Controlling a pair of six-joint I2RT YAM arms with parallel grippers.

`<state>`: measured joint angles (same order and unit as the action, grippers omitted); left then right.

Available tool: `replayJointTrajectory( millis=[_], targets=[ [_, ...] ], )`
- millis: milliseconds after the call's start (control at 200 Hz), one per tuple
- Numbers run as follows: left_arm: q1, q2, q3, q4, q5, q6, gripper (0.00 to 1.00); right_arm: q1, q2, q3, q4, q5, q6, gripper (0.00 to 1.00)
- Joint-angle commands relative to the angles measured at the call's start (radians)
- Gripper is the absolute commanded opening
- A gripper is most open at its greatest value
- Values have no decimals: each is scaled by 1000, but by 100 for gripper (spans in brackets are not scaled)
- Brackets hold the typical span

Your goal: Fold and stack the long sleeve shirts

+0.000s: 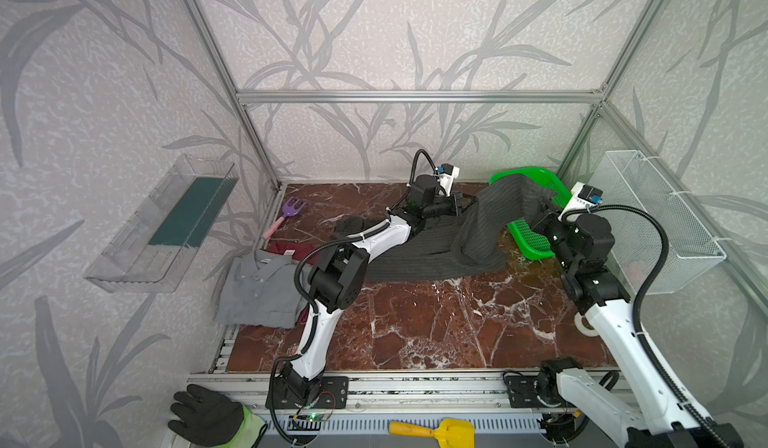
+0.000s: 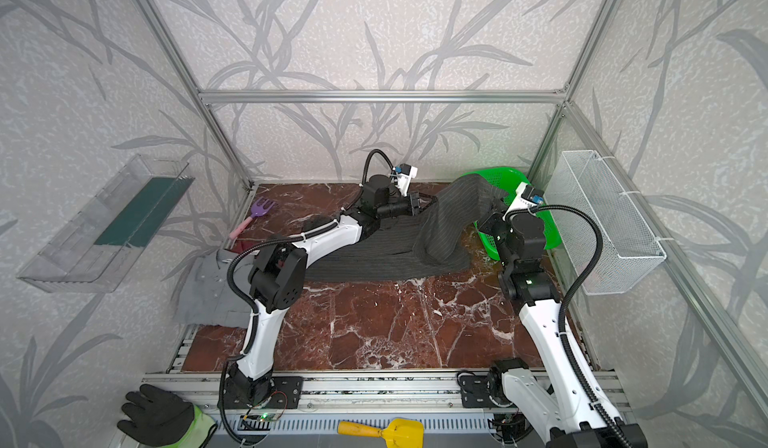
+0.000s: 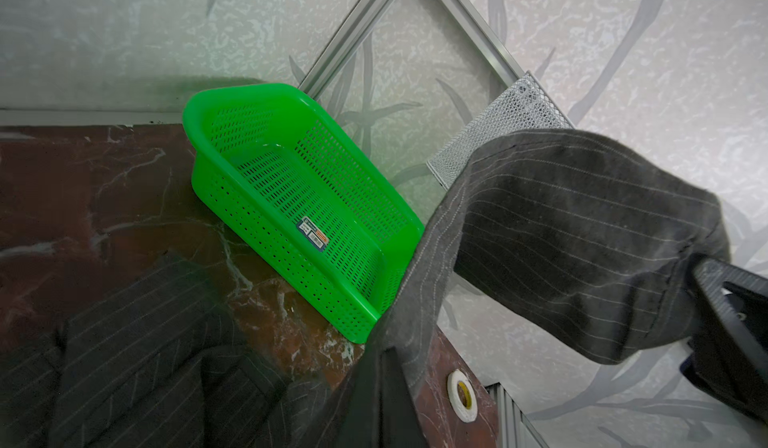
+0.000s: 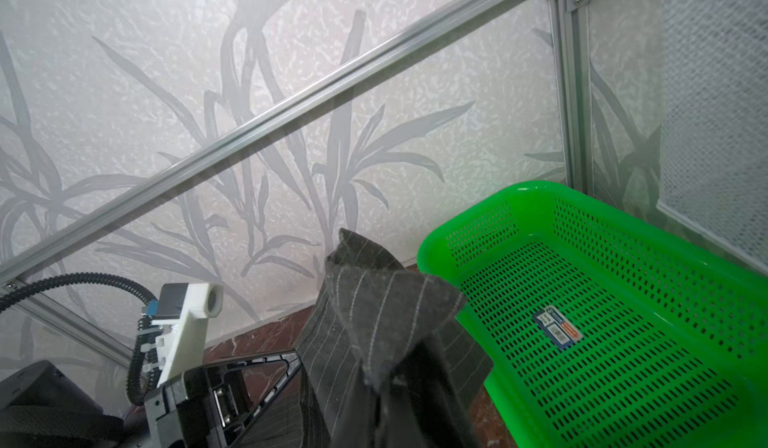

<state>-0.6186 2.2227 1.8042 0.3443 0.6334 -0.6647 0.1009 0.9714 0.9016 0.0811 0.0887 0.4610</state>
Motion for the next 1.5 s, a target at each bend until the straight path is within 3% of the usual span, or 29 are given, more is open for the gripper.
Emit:
replayJointTrajectory(
  millis=[0, 135, 265, 575, 720, 810, 960, 1110, 1240, 1320, 1495],
  targets=[
    [17, 41, 109, -124, -28, 73, 16, -10, 78, 117, 99, -54, -31, 0],
    [28, 59, 209, -215, -48, 121, 28, -25, 177, 220, 94, -74, -57, 0],
    [30, 8, 187, -234, -80, 159, 35, -30, 257, 283, 99, -104, -77, 0],
    [40, -328, -129, -220, -406, 323, 57, -30, 440, 508, 73, -180, -128, 0],
    [39, -492, -297, -214, -566, 339, 72, -29, 538, 633, 69, -238, -175, 0],
    [39, -594, -392, -231, -660, 332, 75, -29, 586, 680, 84, -272, -191, 0],
    [40, -777, -533, -310, -813, 328, 97, -16, 662, 796, 48, -301, -253, 0],
    [41, -947, -636, -466, -914, 322, 99, 39, 698, 882, -96, -200, -391, 0],
    [44, -1070, -716, -587, -945, 368, 99, 135, 687, 832, -193, 14, -500, 0],
    [49, -1139, -774, -647, -984, 386, 99, 167, 684, 798, -249, 128, -494, 0],
    [58, -1281, -926, -655, -1032, 437, 99, 207, 662, 720, -357, 189, -417, 0]
  ],
)
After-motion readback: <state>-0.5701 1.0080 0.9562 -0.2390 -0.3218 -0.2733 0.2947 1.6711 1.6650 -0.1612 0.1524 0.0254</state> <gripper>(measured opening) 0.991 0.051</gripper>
